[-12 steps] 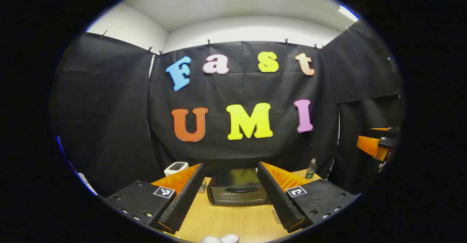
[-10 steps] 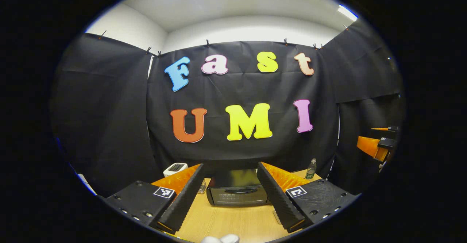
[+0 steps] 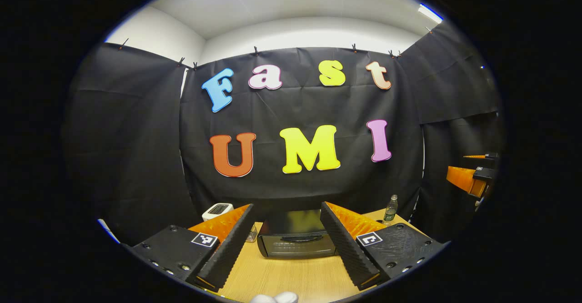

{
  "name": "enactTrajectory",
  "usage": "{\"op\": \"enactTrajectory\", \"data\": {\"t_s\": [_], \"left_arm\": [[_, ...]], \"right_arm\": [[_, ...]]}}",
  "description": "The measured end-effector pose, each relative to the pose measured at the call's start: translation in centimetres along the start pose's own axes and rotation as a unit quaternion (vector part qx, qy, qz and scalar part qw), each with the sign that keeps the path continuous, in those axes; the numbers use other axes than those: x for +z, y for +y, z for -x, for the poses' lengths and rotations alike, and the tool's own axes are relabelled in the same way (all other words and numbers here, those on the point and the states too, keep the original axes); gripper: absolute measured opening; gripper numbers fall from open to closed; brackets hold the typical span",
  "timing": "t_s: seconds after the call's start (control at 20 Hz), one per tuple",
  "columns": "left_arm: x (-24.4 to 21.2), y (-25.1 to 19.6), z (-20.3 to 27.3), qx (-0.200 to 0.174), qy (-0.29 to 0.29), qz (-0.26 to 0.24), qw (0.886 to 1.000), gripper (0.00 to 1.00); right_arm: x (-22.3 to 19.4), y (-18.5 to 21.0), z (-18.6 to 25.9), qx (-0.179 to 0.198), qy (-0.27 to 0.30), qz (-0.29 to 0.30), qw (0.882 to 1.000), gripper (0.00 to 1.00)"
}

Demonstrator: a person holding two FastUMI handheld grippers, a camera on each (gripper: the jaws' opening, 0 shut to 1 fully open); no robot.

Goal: Open the electric oven with the left hand, put the food in, and close the electric oven.

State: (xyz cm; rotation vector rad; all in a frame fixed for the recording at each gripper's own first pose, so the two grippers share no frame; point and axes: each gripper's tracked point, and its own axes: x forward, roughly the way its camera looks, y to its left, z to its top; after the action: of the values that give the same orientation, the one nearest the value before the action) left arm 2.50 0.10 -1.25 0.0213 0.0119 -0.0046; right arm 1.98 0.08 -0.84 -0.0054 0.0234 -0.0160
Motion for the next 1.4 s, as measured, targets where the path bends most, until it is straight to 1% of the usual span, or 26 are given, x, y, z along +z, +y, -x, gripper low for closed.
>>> {"op": "enactTrajectory", "data": {"t_s": [0.2, 0.35, 0.65, 0.75, 0.9, 1.1, 1.3, 1.4], "left_arm": [[-2.0, -0.4, -1.2, -0.005, 0.009, 0.010, 1.000, 0.95], [-3.8, -0.8, -3.0, -0.012, 0.013, 0.010, 1.000, 0.95], [-9.7, -2.5, -8.1, -0.033, 0.038, 0.019, 0.999, 0.95], [-11.9, -3.2, -10.1, -0.041, 0.056, 0.032, 0.997, 0.95], [-15.3, -3.4, -13.6, -0.041, 0.076, 0.038, 0.996, 0.95], [-19.3, -4.2, -17.6, -0.049, 0.104, 0.031, 0.993, 0.95], [-22.2, -4.8, -20.0, -0.059, 0.130, 0.027, 0.989, 0.96], [-23.2, -4.8, -20.3, -0.060, 0.141, 0.029, 0.988, 0.96]], "right_arm": [[0.1, -0.3, -0.1, -0.003, -0.005, 0.003, 1.000, 1.00], [0.2, -1.2, 0.1, -0.013, -0.012, 0.002, 1.000, 1.00], [0.0, -3.7, 1.2, -0.051, -0.016, 0.019, 0.998, 1.00], [-0.2, -4.3, 1.8, -0.065, -0.011, 0.030, 0.997, 1.00], [-0.8, -5.0, 2.6, -0.089, 0.004, 0.047, 0.995, 1.00], [-1.5, -5.4, 3.4, -0.123, 0.026, 0.067, 0.990, 1.00], [-2.2, -5.0, 3.6, -0.143, 0.042, 0.070, 0.986, 1.00], [-2.5, -4.5, 3.5, -0.144, 0.050, 0.072, 0.986, 1.00]]}}
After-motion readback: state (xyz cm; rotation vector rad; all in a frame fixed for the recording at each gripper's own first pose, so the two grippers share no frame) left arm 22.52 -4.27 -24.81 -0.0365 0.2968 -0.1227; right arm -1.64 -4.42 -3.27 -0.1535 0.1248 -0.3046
